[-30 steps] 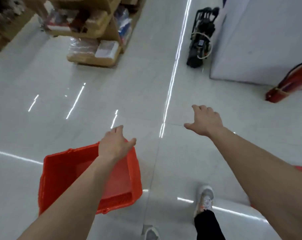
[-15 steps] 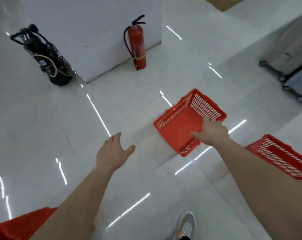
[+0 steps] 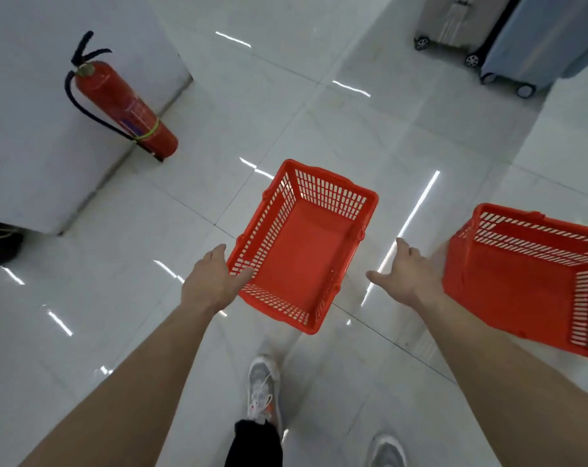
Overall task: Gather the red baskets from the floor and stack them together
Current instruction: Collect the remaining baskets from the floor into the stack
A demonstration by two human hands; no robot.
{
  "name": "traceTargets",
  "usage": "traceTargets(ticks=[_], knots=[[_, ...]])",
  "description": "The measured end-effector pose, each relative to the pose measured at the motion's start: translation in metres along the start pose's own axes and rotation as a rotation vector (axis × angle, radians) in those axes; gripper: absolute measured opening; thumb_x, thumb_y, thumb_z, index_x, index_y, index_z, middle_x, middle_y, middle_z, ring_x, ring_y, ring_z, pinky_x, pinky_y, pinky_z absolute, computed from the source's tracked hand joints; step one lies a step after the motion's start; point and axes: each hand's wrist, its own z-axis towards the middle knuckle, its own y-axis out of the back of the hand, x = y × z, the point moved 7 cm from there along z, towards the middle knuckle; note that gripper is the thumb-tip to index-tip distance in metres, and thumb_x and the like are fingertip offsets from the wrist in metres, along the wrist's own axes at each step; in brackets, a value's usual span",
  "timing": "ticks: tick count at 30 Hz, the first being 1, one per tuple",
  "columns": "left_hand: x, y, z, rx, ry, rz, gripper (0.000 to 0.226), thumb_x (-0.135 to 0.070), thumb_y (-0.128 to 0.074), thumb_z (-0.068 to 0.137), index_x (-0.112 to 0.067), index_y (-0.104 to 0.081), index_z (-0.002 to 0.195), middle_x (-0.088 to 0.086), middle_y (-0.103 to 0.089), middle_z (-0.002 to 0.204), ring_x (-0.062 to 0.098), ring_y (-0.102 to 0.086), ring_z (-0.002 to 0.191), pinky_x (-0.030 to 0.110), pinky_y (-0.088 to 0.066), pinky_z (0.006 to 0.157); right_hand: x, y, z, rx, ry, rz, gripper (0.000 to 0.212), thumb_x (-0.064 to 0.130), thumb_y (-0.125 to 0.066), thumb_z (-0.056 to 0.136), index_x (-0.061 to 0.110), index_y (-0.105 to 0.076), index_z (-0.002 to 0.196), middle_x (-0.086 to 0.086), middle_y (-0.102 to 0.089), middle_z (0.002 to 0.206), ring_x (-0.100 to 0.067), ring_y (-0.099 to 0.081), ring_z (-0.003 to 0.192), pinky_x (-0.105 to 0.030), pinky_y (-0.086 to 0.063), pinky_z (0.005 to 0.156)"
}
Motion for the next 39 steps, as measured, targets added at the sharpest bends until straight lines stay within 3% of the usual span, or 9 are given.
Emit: traceTargets(ticks=[7,10,14,18,20,26,30,36,39], knots=[[0.016,-0.077,0.157,0.009,-0.052,0.075,0.1,-0.08,-0.054,0.074,-0.019,-0.029,0.15,0.006,-0.049,0.147,0.03,-0.057,0.123,0.053,-0.05,0.09,0.012,-0.102,0.103,-0.018,-0.076,0.104,0.112,0.071,-0.066,0.077,0.016,-0.011,0.158,-0.013,-0.042,0.153,-0.034,-0.048,0.134,-0.052,-0.044,0.103],[0.024,-0.106,0.212,0.021,-0.078,0.065,0.097,-0.077,-0.055,0.077,-0.02,-0.026,0.151,0.006,-0.049,0.147,0.031,-0.06,0.119,0.055,-0.052,0.091,0.014,-0.138,0.139,-0.046,-0.083,0.244,0.103,0.067,-0.07,0.077,0.027,-0.014,0.155,-0.007,-0.051,0.146,-0.029,-0.055,0.127,-0.049,-0.048,0.099],[0.034,-0.142,0.255,0.065,-0.103,0.016,0.08,-0.062,-0.054,0.089,-0.019,-0.026,0.15,0.007,-0.053,0.144,0.03,-0.064,0.112,0.053,-0.053,0.09,0.015,-0.166,0.159,-0.18,-0.092,0.461,0.081,0.045,-0.068,0.088,0.042,-0.01,0.144,0.004,-0.065,0.122,-0.02,-0.069,0.096,-0.031,-0.048,0.073],[0.034,-0.164,0.261,0.127,-0.179,-0.056,0.045,-0.046,-0.048,0.099,-0.021,-0.044,0.136,0.002,-0.068,0.119,0.017,-0.066,0.081,0.039,-0.055,0.077,0.013,-0.179,0.16,-0.253,-0.092,0.516,0.076,0.026,-0.058,0.095,0.038,-0.007,0.15,0.013,-0.063,0.088,-0.004,-0.062,0.065,-0.022,-0.047,0.055],[0.038,-0.161,0.254,0.117,-0.187,-0.063,0.039,-0.042,-0.049,0.099,-0.02,-0.048,0.131,0.001,-0.069,0.114,0.015,-0.063,0.077,0.036,-0.053,0.074,0.011,-0.174,0.158,-0.241,-0.099,0.523,0.07,0.027,-0.058,0.096,0.036,-0.013,0.149,0.014,-0.062,0.093,-0.001,-0.06,0.066,-0.017,-0.043,0.057],[0.058,-0.128,0.189,0.125,-0.152,-0.157,0.047,-0.047,-0.052,0.096,-0.02,-0.047,0.134,-0.001,-0.068,0.115,0.014,-0.067,0.08,0.041,-0.057,0.078,0.028,-0.124,0.141,-0.198,-0.01,0.431,0.054,0.04,-0.06,0.096,0.025,-0.036,0.143,0.003,-0.067,0.12,-0.014,-0.067,0.089,-0.03,-0.05,0.075],[0.087,-0.094,0.121,0.076,-0.067,-0.263,0.047,-0.047,-0.054,0.096,-0.018,-0.048,0.132,-0.001,-0.069,0.113,0.011,-0.068,0.077,0.036,-0.057,0.072,0.063,-0.08,0.11,-0.193,0.141,0.367,0.052,0.038,-0.059,0.096,0.026,-0.038,0.142,0.004,-0.068,0.119,-0.008,-0.061,0.082,-0.029,-0.049,0.075],[0.149,-0.041,-0.019,-0.115,0.106,-0.437,0.045,-0.05,-0.054,0.095,-0.021,-0.051,0.129,-0.008,-0.068,0.108,0.004,-0.062,0.07,0.031,-0.055,0.068,0.144,-0.024,0.024,-0.143,0.427,0.287,0.05,0.035,-0.055,0.098,0.025,-0.039,0.144,0.002,-0.068,0.124,-0.018,-0.068,0.095,-0.032,-0.049,0.08],[0.188,-0.018,-0.102,-0.241,0.21,-0.546,0.045,-0.054,-0.052,0.094,-0.024,-0.051,0.128,-0.017,-0.062,0.098,-0.003,-0.061,0.064,0.018,-0.048,0.058,0.198,-0.005,-0.034,-0.122,0.571,0.233,0.051,0.037,-0.052,0.1,0.023,-0.038,0.147,0.0,-0.067,0.128,-0.024,-0.069,0.104,-0.04,-0.053,0.089]])
